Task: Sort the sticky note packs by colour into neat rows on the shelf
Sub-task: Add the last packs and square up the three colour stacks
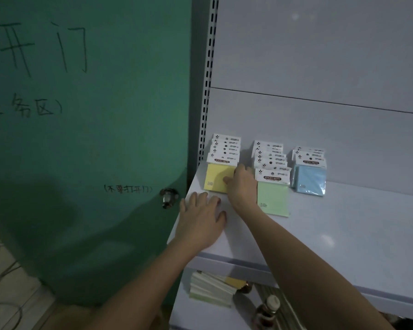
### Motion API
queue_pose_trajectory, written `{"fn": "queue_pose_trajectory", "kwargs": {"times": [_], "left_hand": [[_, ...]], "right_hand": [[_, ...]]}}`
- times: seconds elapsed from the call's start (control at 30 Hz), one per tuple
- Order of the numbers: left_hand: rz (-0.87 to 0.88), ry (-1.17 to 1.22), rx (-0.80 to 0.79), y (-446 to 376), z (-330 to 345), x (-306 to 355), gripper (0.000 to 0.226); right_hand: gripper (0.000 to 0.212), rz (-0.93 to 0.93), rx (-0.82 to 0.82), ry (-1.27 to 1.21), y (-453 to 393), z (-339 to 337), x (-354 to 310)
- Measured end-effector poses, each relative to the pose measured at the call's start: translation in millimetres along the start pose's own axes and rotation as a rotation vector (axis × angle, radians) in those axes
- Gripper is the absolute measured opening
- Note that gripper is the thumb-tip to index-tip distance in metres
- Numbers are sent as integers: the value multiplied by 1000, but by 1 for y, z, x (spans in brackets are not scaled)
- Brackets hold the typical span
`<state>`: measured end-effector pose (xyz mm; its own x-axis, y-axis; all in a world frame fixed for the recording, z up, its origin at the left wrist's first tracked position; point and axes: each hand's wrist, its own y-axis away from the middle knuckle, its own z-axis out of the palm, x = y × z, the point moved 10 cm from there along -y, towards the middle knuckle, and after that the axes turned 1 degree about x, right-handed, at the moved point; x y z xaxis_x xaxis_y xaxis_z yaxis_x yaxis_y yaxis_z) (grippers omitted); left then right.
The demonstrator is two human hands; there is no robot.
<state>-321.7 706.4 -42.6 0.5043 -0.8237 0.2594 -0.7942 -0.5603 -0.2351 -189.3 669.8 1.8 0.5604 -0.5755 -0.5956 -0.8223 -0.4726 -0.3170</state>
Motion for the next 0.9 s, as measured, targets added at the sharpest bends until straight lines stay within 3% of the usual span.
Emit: {"fn": "queue_pose_trajectory", "kwargs": {"times": [0.1, 0.23, 0.3, 0.47, 0.6, 0.73, 0.9], "left_hand": [[-33, 119, 3, 1, -5, -4, 43], [-262, 624, 41, -10, -24, -29, 52], [-297, 708, 6, -21, -30, -33, 58], [-193, 828, -150, -56, -37, -12, 81], [-114, 890, -276, -86, -11, -9, 86], [-108, 895, -167, -115, 1, -15, 80], [-155, 926, -42, -150, 10, -29, 69]], "right_hand": [[34, -18, -43, 22, 2, 4, -3], [36, -76, -68, 40, 6, 4, -11], [39, -105, -125, 49, 9, 8, -14], [67, 44, -317, -153, 5, 22, -3], [73, 95, -382, -243, -13, 38, 4], [72, 120, -281, -447, -23, 39, 2], [63, 129, -220, -510, -48, 46, -2]]}}
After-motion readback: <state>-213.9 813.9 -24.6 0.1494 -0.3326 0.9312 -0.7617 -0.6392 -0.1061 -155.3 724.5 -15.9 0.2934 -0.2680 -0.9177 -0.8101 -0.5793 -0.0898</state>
